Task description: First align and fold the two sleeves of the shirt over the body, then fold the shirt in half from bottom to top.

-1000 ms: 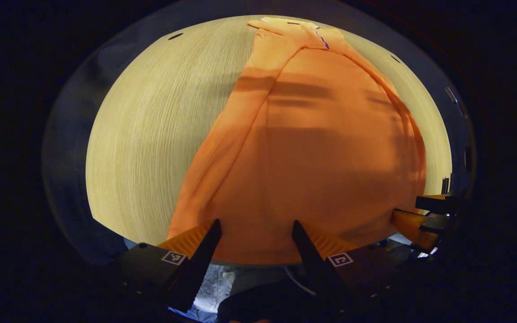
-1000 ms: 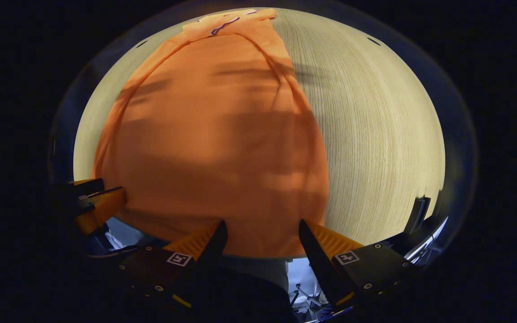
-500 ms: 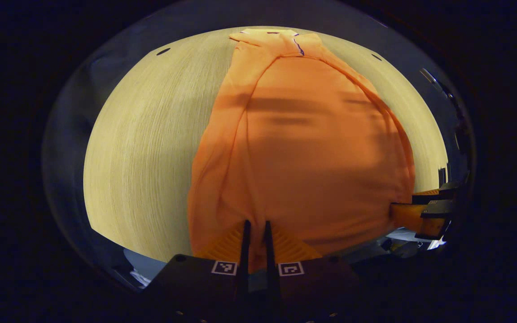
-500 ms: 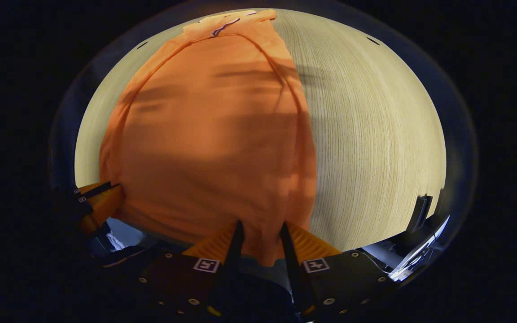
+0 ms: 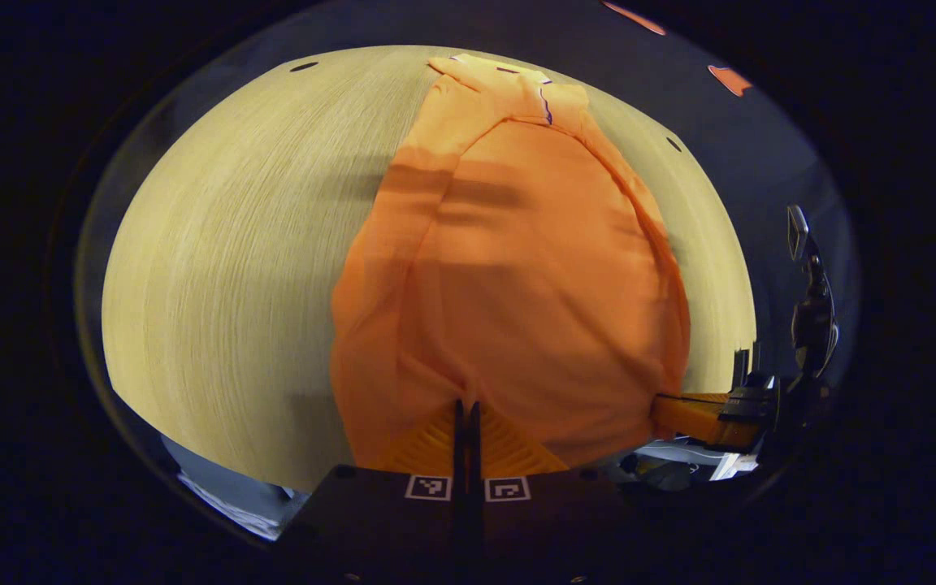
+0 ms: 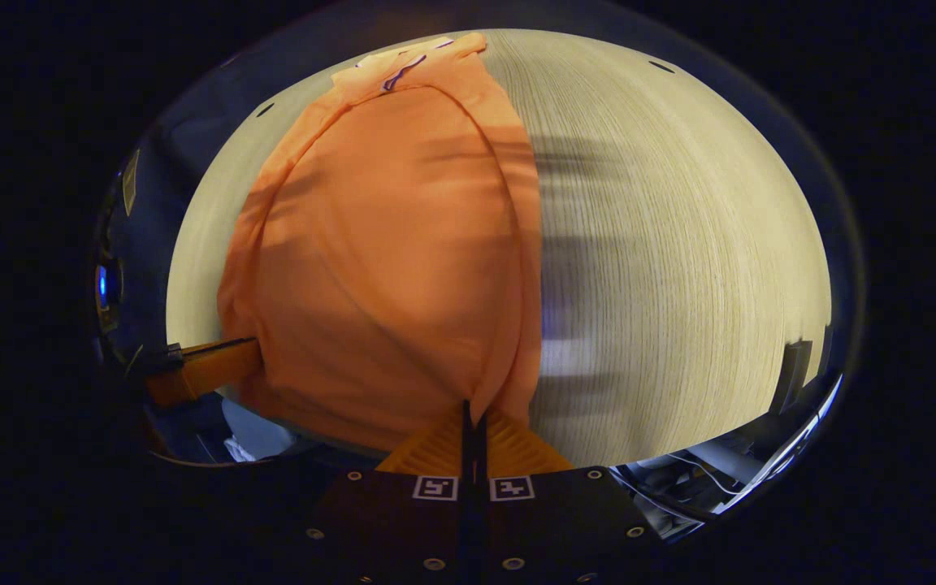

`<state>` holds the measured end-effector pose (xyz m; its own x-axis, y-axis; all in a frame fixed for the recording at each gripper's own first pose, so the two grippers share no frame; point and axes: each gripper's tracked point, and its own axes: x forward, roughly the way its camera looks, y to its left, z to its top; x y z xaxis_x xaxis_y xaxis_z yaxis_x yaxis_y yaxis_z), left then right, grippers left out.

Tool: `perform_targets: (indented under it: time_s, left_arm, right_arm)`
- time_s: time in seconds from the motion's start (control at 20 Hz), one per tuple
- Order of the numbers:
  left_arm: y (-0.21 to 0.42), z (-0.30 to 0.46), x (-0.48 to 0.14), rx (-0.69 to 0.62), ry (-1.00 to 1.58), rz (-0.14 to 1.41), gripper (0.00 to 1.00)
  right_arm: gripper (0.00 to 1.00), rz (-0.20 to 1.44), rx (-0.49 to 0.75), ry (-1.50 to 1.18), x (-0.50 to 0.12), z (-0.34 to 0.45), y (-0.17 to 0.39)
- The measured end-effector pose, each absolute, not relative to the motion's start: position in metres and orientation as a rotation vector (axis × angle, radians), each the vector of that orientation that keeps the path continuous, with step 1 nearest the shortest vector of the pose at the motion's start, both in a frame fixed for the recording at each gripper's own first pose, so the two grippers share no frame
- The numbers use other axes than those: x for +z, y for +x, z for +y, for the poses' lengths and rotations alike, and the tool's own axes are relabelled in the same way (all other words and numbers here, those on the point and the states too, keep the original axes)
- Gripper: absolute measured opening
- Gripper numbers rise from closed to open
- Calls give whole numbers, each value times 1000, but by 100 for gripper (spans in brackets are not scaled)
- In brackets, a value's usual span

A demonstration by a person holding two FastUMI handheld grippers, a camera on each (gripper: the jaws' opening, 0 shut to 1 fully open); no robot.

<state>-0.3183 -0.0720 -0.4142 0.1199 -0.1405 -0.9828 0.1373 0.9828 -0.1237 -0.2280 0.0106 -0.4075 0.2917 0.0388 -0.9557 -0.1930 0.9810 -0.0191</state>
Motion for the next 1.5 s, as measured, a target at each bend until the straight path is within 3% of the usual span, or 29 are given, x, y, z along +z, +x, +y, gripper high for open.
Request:
perform_targets:
  time_s: [0.35,0.9,1.5]
  left_arm:
    - [-301,-84,-394,-233,-27,1393,0]
    - [-208,-99,-340,-263,-31,1167,0]
    - [-111,-97,-303,-242,-65,1019,0]
  right_arm:
    - [0,1193,177,-119,-380,17,-215]
    - [0,1008,226,-69,-314,53,-142]
    - [0,879,239,-38,-264,82,-58]
